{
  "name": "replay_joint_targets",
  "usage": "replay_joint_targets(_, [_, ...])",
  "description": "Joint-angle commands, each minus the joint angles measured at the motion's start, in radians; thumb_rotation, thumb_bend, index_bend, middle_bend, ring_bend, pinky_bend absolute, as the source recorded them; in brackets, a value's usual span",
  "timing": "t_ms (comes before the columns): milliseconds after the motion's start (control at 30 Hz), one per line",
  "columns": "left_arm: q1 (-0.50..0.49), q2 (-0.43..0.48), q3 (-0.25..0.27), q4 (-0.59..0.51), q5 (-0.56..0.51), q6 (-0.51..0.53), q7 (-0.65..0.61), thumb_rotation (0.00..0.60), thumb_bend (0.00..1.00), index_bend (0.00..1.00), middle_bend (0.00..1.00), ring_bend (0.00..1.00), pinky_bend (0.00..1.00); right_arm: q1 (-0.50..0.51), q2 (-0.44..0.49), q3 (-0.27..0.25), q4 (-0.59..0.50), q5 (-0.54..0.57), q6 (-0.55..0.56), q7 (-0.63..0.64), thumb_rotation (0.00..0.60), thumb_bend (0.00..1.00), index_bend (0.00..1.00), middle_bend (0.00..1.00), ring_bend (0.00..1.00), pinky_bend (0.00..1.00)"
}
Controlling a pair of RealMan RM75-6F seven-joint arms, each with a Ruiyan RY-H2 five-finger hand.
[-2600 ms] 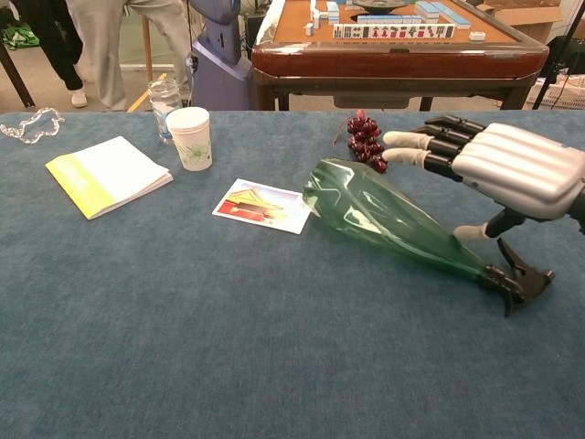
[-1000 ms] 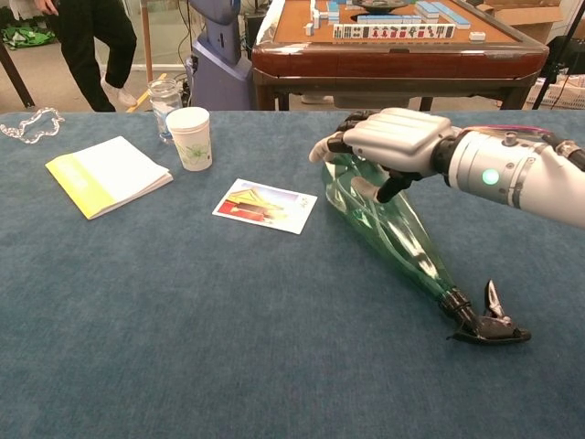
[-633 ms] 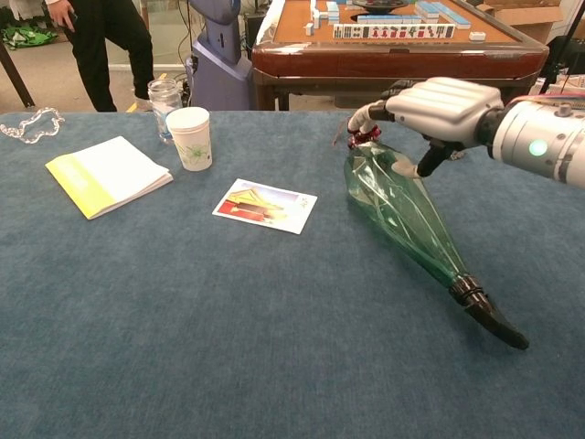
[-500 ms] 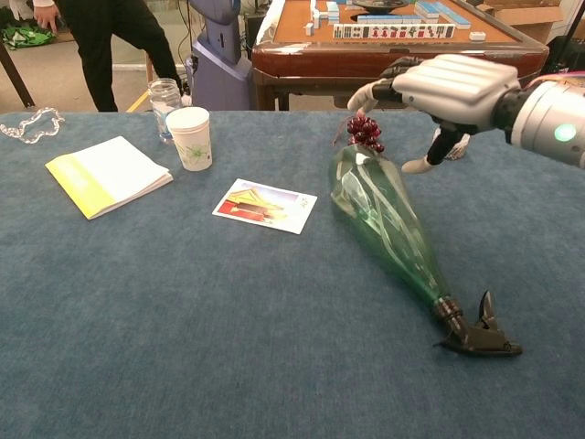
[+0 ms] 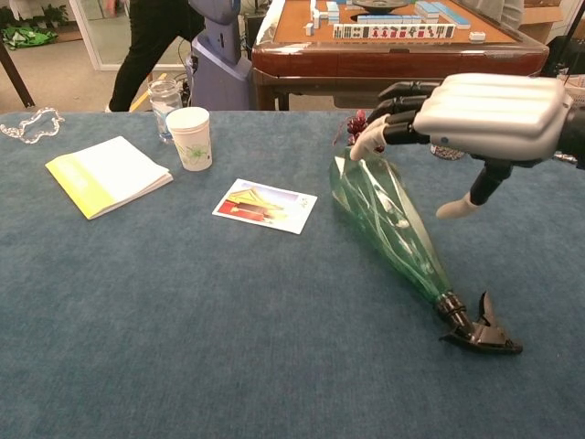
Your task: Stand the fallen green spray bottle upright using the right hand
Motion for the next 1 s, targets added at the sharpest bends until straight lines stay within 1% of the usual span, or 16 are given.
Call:
replay_joint_targets(33, [0.001, 0.003, 0.000, -0.004, -0.002, 0.001, 0.004, 0.600, 0.36, 0.32, 0.26, 0.24, 0.16, 0.007, 0.010, -0.028, 0.025, -0.041, 0.007, 0.001, 0.600, 0.01, 0.20, 0.19, 0.09, 0.00])
replay_joint_targets(233, [0.002, 0.003, 0.001, -0.014, -0.005, 0.000, 0.016, 0.600, 0.36, 0.32, 0.26, 0.24, 0.16, 0.025, -0.006, -0.056, 0.079, -0.114, 0.037, 0.040, 0.600, 0.00, 0.21, 0.18, 0.09, 0.00])
replay_joint_targets(367, [0.005, 0.001, -0.002, -0.019, -0.008, 0.008, 0.025, 0.600, 0.36, 0.32, 0.26, 0.24, 0.16, 0.045, -0.031, -0.084, 0.143, -0.184, 0.055, 0.045, 0.600, 0.00, 0.20, 0.18, 0.09, 0.00])
replay_joint_targets(467, [0.008, 0.003, 0.000, -0.023, -0.010, 0.009, 0.030, 0.600, 0.36, 0.32, 0.26, 0.24, 0.16, 0.052, -0.051, -0.099, 0.190, -0.214, 0.071, 0.058, 0.600, 0.00, 0.20, 0.18, 0.09, 0.00])
replay_joint_targets(767, [0.019, 0.006, 0.002, -0.033, -0.016, 0.020, 0.040, 0.600, 0.36, 0.32, 0.26, 0.24, 0.16, 0.072, -0.124, -0.143, 0.326, -0.270, 0.092, 0.104, 0.600, 0.00, 0.21, 0.18, 0.09, 0.00])
replay_joint_targets(1000, [0.025, 0.007, 0.003, -0.034, -0.020, 0.025, 0.044, 0.600, 0.36, 0.32, 0.26, 0.24, 0.16, 0.083, -0.178, -0.166, 0.420, -0.294, 0.112, 0.120, 0.600, 0.00, 0.24, 0.18, 0.08, 0.00])
